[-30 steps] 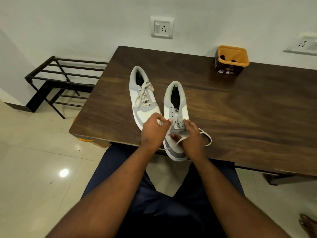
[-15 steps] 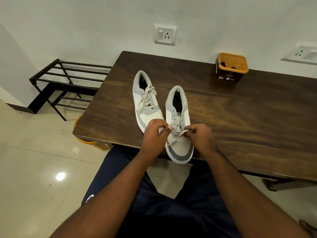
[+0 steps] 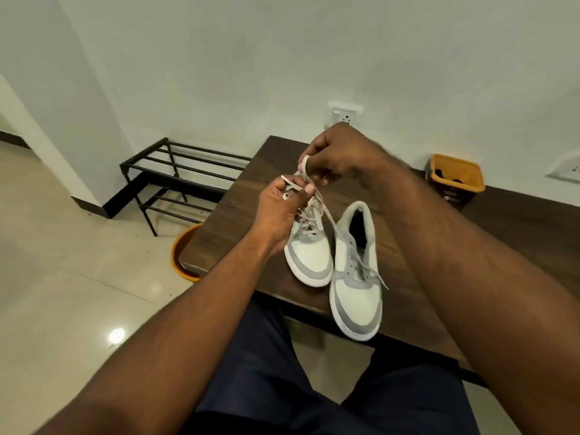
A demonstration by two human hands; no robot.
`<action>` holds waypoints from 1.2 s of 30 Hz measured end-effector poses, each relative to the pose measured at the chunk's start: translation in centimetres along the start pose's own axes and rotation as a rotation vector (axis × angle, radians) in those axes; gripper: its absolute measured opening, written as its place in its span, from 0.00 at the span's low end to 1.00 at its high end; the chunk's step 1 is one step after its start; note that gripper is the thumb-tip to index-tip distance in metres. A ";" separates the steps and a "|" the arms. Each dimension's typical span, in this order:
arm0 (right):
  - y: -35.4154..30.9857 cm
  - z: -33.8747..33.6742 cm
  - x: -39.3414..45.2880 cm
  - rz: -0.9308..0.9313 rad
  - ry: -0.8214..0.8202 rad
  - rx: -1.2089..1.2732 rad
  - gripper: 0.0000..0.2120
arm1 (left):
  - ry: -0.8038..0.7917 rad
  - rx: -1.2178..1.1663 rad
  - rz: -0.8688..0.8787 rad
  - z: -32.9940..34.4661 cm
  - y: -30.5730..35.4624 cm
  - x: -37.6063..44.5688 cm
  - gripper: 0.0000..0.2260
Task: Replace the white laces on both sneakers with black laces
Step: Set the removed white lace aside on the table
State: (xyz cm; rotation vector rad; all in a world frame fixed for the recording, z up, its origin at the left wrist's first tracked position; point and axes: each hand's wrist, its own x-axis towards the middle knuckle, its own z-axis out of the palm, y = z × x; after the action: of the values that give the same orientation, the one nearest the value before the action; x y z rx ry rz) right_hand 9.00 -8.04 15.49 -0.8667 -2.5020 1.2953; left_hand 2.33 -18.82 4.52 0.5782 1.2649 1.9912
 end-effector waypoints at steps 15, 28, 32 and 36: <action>-3.3 13.9 10.2 0.119 -0.518 0.410 0.14 | 0.326 0.075 0.232 -14.7 12.7 8.4 0.05; -4.7 25.8 18.1 0.110 -0.347 0.607 0.08 | 0.311 -0.085 0.133 -23.6 10.9 10.5 0.04; -4.8 27.4 20.5 0.132 -0.258 0.546 0.02 | 0.462 0.118 0.158 -27.1 9.0 11.7 0.03; -3.8 28.3 22.0 0.136 -0.205 0.422 0.03 | 0.611 0.233 0.084 -29.5 6.1 12.9 0.04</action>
State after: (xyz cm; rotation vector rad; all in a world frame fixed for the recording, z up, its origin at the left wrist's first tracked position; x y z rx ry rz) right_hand -22.24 -16.30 -0.51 -0.8459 -2.2023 1.9521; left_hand -28.29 -28.31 -2.47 0.1188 1.8777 2.1910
